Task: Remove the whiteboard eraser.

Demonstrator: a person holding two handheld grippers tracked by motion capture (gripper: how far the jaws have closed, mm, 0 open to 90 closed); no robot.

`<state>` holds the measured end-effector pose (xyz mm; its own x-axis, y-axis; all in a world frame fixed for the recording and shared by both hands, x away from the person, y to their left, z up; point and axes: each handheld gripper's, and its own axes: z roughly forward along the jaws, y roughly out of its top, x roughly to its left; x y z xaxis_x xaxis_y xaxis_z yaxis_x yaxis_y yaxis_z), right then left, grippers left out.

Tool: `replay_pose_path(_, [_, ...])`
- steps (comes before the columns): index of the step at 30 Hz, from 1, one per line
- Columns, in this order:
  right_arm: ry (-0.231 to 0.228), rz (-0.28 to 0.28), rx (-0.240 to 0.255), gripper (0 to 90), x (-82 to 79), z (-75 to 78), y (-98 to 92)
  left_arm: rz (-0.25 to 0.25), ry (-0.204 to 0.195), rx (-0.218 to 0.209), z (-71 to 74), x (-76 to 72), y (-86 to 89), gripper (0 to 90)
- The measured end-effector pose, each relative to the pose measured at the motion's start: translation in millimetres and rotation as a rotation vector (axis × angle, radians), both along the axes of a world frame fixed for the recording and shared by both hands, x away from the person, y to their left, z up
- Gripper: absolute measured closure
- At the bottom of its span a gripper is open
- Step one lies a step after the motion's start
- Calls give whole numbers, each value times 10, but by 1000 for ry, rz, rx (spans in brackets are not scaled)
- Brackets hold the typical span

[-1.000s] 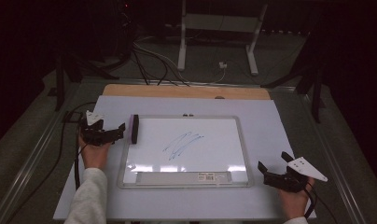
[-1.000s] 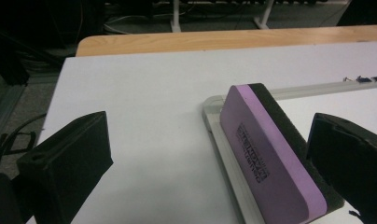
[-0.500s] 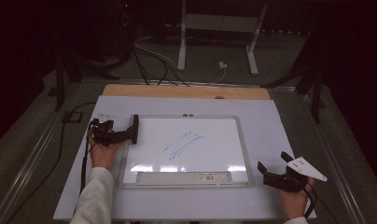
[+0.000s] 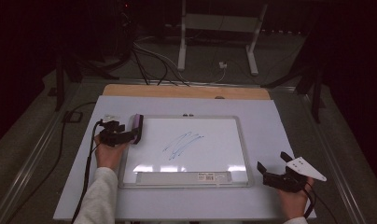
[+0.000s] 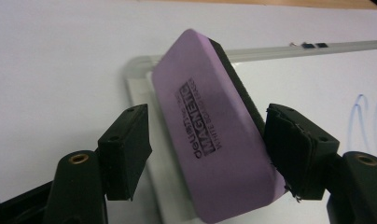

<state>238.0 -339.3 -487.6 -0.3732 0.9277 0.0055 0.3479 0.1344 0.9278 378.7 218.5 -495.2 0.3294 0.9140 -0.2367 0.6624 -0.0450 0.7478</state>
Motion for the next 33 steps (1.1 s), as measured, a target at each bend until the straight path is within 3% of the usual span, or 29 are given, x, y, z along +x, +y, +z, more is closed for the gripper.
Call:
replay_pose_path(2, [0,-2,3,2,-1,0,-5,-6,18,-1,-23,11,-43,329])
replay_pose_path(5, [-1,-3,6,3,-2,3,-12,-6,61,41,-102,32,-93,350])
replay_pose_path(8, [-3,-4,5,3,-4,5,-13,3,72,35,-154,33,-93,389])
replay_pose_path(33, [-2,-1,1,3,8,0,0,13,-18,44,71,-46,-52,411])
